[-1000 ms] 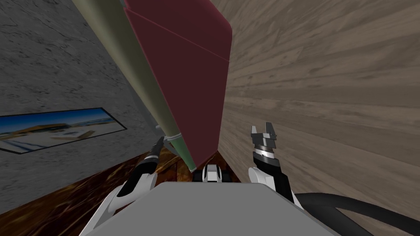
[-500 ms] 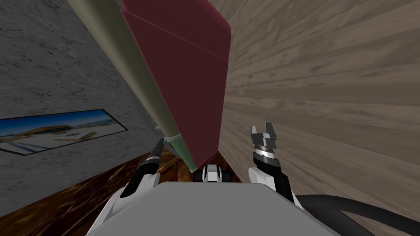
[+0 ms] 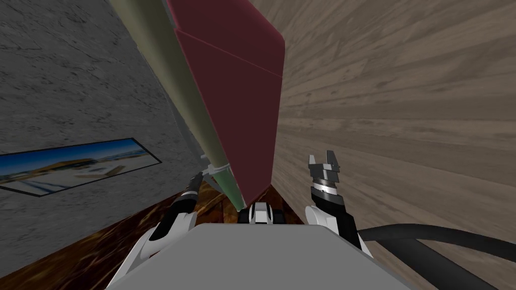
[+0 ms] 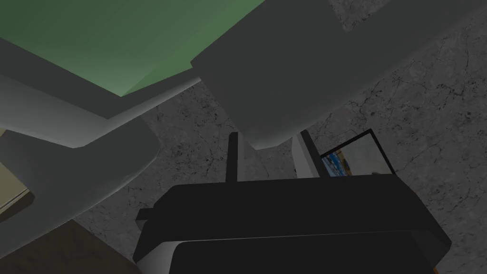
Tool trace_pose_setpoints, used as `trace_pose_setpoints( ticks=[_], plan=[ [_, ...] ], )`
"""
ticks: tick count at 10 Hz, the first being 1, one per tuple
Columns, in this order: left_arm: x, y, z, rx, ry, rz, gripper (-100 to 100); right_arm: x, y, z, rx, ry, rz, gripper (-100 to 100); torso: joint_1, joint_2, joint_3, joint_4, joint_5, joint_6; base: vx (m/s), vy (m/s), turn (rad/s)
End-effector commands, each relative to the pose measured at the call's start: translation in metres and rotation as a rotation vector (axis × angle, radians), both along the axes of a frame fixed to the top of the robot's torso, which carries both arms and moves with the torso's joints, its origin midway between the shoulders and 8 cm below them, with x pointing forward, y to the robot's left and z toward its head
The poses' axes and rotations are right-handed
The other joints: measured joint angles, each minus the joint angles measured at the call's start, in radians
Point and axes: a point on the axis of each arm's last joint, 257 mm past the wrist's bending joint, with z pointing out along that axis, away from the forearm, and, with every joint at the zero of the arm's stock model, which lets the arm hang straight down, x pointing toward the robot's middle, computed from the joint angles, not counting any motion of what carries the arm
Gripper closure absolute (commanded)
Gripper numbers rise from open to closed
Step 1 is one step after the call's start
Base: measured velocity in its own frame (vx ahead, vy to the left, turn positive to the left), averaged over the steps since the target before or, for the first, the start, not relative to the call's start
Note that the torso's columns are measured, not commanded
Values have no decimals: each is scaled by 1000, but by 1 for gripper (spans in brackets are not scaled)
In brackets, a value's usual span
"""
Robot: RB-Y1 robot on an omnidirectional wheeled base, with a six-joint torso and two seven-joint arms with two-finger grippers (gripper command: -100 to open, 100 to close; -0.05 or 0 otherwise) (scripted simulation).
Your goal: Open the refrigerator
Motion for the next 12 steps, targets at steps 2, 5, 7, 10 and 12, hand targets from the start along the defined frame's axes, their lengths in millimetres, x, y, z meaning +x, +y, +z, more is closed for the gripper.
trace_pose_setpoints(
  ticks=[2,5,7,10,12],
  plan=[
    [8,-8,2,0,-3,-38,100,0,0,0,0,0,0,0,-9,-4,-3,-3,-2,-1,-116,221,-64],
    [18,-18,3,-1,-4,-89,100,0,0,0,0,0,0,0,-15,-4,-3,-3,-3,1,-125,235,-64],
    [23,-24,3,-1,-4,-113,100,0,0,0,0,0,0,0,-20,-3,-2,-4,-2,6,-137,278,-98],
    [31,-35,3,-2,-1,-163,100,0,0,0,0,0,0,0,-30,-1,0,-6,-2,5,-124,279,-90],
    [35,-41,3,-2,1,-187,100,0,0,0,0,0,0,0,-32,1,1,-6,-2,10,-125,299,-105]
  ],
)
